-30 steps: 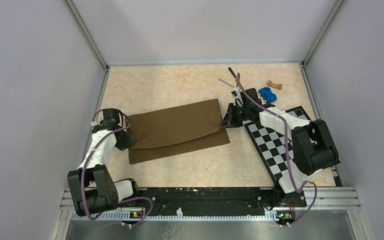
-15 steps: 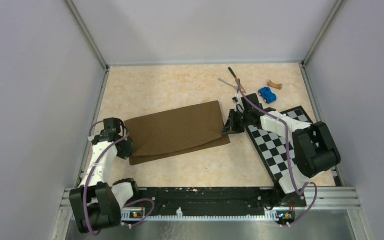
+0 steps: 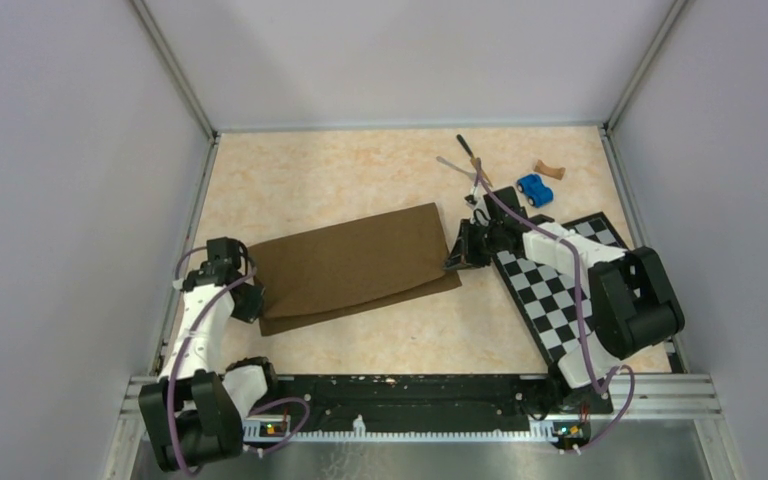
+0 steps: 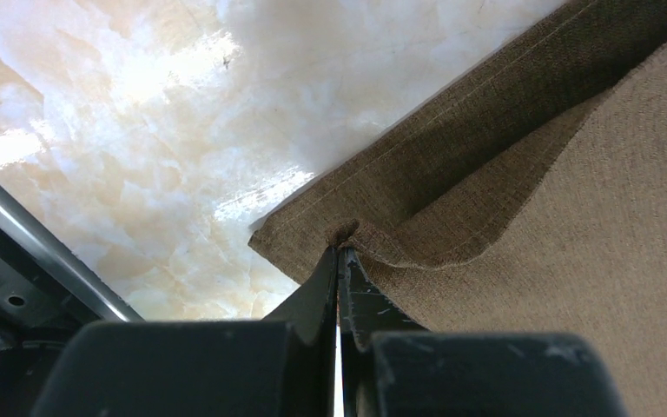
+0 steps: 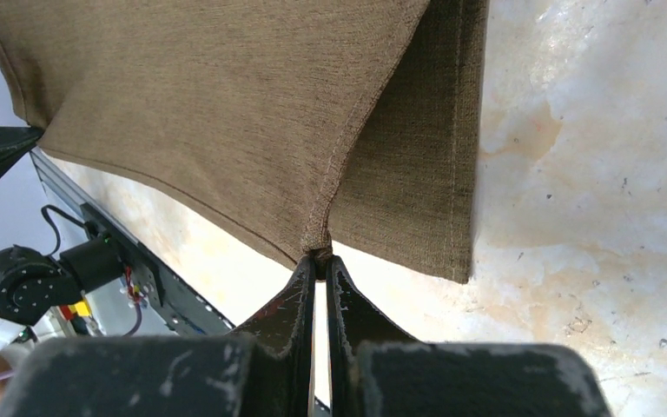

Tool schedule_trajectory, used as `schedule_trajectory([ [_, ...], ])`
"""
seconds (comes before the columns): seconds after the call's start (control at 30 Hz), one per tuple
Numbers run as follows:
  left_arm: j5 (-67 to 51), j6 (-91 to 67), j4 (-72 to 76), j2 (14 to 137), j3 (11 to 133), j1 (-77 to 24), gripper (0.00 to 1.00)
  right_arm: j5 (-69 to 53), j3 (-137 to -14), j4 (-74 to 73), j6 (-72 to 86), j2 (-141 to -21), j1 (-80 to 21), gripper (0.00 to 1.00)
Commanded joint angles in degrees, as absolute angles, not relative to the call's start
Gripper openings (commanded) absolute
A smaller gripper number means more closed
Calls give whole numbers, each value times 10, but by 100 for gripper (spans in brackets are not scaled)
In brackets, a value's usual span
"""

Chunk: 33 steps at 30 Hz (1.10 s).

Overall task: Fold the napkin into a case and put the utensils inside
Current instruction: Fold and flatten the napkin at the center of the board.

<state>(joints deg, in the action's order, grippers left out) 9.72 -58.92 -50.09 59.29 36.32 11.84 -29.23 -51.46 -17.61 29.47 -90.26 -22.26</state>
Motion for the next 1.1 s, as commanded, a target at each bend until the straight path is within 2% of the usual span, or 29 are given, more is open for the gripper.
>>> schedule_trajectory([
  [0.0,100,-604,-534,564,375,122,0,-297,-531,-188,279,-862,-221,0],
  [0.23,76,-623,-539,560,334,122,0,-288,-517,-169,275,-890,-220,0],
  [1.07,89,-642,-548,586,333,121,0,-279,-511,-152,275,-918,-220,0],
])
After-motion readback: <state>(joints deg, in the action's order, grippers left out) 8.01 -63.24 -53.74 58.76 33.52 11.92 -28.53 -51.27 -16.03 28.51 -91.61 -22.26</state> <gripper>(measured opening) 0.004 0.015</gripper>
